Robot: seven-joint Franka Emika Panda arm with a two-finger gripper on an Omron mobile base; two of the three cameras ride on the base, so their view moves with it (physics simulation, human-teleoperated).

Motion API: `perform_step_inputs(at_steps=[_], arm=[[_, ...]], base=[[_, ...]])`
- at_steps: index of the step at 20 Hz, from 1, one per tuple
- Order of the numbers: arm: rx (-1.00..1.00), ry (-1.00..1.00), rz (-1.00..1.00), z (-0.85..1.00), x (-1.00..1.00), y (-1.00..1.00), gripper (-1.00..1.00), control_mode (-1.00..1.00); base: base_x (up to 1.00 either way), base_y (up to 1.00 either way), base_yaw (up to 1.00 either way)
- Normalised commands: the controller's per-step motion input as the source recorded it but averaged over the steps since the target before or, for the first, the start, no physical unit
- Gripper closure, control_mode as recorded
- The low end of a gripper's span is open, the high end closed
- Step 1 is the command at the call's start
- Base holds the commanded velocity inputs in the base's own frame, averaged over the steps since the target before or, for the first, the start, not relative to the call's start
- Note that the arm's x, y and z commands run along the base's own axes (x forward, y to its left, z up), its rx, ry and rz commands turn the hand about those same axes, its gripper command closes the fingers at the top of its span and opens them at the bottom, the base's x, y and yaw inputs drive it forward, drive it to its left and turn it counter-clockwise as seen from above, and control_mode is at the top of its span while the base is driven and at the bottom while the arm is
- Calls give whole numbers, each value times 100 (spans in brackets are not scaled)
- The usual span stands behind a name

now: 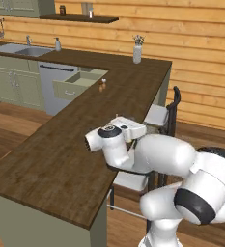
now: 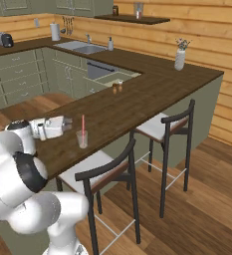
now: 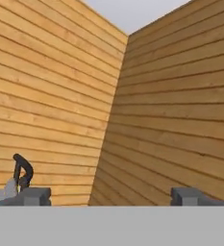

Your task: Take a straw from the drawer in front and place it inside the glass cup on the dining counter.

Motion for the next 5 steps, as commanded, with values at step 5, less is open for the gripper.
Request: perform_step_inputs(at_steps=[5], arm=[[17,0,0,-97,-100,-86,-100,-100]], base=[[0,0,0]])
